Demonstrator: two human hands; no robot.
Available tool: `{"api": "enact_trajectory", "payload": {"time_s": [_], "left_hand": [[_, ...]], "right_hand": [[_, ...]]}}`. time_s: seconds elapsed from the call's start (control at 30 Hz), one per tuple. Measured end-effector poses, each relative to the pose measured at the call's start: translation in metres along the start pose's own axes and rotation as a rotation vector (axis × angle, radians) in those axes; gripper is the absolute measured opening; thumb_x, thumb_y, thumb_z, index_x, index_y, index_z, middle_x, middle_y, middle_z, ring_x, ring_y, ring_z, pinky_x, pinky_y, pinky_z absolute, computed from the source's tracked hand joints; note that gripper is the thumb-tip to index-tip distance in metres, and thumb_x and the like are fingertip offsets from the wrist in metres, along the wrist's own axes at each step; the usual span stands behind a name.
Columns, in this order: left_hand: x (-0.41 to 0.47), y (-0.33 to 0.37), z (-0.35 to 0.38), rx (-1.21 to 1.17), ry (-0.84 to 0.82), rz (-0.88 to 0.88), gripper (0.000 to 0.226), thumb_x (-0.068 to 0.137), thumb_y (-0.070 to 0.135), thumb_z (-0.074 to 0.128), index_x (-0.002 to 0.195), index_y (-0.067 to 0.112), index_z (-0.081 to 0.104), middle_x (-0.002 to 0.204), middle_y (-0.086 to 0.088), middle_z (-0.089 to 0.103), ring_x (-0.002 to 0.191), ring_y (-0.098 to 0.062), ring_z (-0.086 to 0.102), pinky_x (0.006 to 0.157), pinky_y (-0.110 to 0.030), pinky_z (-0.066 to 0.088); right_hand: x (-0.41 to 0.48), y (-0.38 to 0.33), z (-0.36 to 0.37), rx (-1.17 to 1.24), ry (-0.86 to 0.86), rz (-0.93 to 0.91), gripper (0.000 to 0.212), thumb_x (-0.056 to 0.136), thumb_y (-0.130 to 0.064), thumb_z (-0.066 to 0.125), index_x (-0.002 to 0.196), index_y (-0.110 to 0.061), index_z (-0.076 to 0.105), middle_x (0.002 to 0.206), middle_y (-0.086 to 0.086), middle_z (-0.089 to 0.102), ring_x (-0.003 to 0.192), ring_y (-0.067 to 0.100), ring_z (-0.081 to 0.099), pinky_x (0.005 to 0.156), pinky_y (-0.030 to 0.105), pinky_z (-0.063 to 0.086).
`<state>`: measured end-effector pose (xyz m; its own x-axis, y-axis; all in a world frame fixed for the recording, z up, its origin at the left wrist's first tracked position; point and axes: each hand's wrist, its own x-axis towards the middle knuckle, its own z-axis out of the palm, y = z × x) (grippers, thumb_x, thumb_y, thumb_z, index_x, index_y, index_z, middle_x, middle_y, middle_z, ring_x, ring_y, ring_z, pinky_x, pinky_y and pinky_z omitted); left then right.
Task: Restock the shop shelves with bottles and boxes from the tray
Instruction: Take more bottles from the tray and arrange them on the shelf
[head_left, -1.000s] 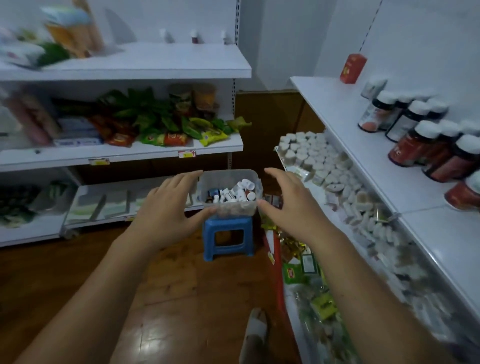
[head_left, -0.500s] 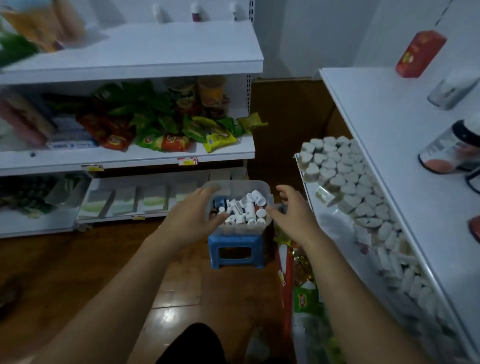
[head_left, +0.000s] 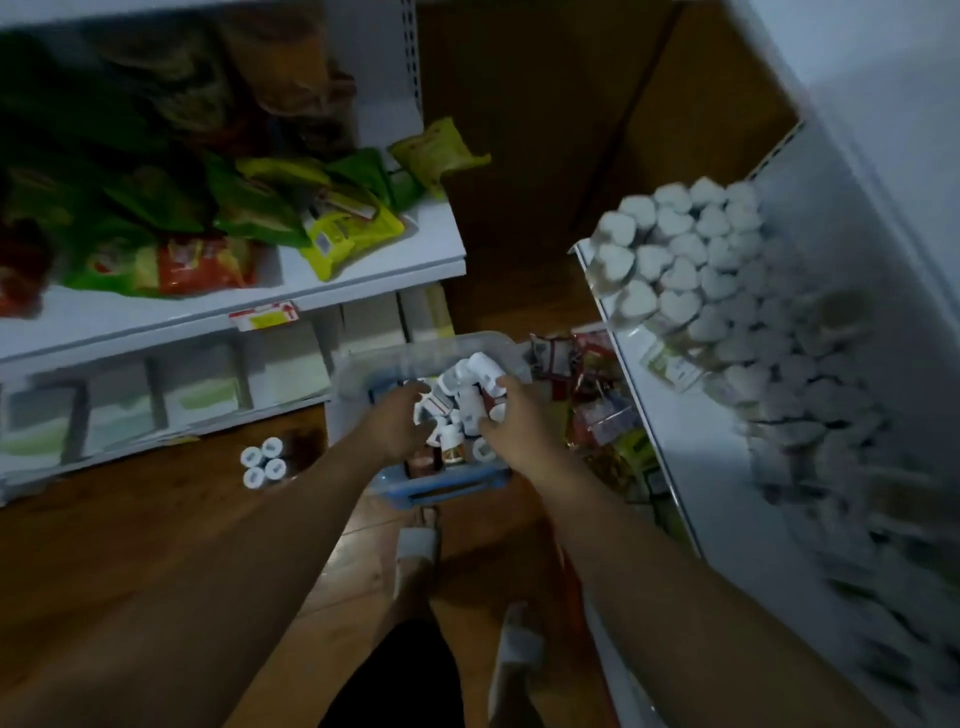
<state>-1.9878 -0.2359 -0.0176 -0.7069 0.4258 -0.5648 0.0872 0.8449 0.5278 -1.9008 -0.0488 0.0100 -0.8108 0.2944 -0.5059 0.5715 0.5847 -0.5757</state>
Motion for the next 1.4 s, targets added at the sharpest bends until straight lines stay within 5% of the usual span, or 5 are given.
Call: {"api": "enact_trajectory", "payload": {"time_s": [0.3,0.53,0.97,1.13,1.4], "left_hand": [[0.159,-0.031,0.059,0.131,-0.168,0.098,0.070,0.100,0.006,0.060,0.162,0.007,0.028,0.164,-0.021,0.034,0.146,-0.036,0.043,0.119,-0.042,0.039],[0.177,-0.042,0.107,0.356,-0.002,0.177,0.083,0.070,-0.010,0.067,0.148,0.008,0.044,0.123,-0.024,0.049,0.096,-0.044,0.062,0.060,-0.043,0.057],[0.179,-0.057,0.103,0.114,0.081,0.208,0.063,0.085,0.008,0.078,0.138,0.019,0.046,0.134,-0.014,0.058,0.120,-0.034,0.058,0.093,-0.050,0.055],[0.181,-0.055,0.112,0.312,0.061,0.262,0.091,0.076,0.003,0.078,0.154,0.028,0.037,0.135,-0.015,0.042,0.121,-0.040,0.052,0.083,-0.052,0.059],[0.168,-0.037,0.104,0.317,0.168,0.071,0.070,0.079,0.007,0.079,0.133,0.024,0.037,0.137,-0.004,0.054,0.126,-0.032,0.051,0.089,-0.048,0.056]], "right_hand": [[0.139,0.021,0.067,-0.204,0.000,0.038,0.077,0.085,-0.018,0.077,0.152,-0.011,0.041,0.148,0.018,0.051,0.138,0.038,0.048,0.111,0.048,0.046],[0.163,0.042,0.086,-0.411,-0.032,0.008,0.078,0.096,-0.009,0.063,0.161,-0.017,0.023,0.150,0.020,0.040,0.138,0.038,0.043,0.114,0.049,0.039],[0.138,0.046,0.088,0.008,0.004,0.060,0.070,0.088,-0.006,0.072,0.151,-0.013,0.042,0.151,0.014,0.042,0.140,0.033,0.042,0.112,0.040,0.039],[0.131,0.045,0.088,0.136,0.033,0.107,0.070,0.087,-0.005,0.071,0.150,-0.015,0.043,0.145,0.013,0.047,0.134,0.031,0.050,0.111,0.044,0.047],[0.121,0.053,0.087,0.249,0.067,0.100,0.063,0.087,-0.007,0.070,0.144,-0.015,0.046,0.137,0.003,0.053,0.126,0.018,0.054,0.102,0.032,0.048]]}}
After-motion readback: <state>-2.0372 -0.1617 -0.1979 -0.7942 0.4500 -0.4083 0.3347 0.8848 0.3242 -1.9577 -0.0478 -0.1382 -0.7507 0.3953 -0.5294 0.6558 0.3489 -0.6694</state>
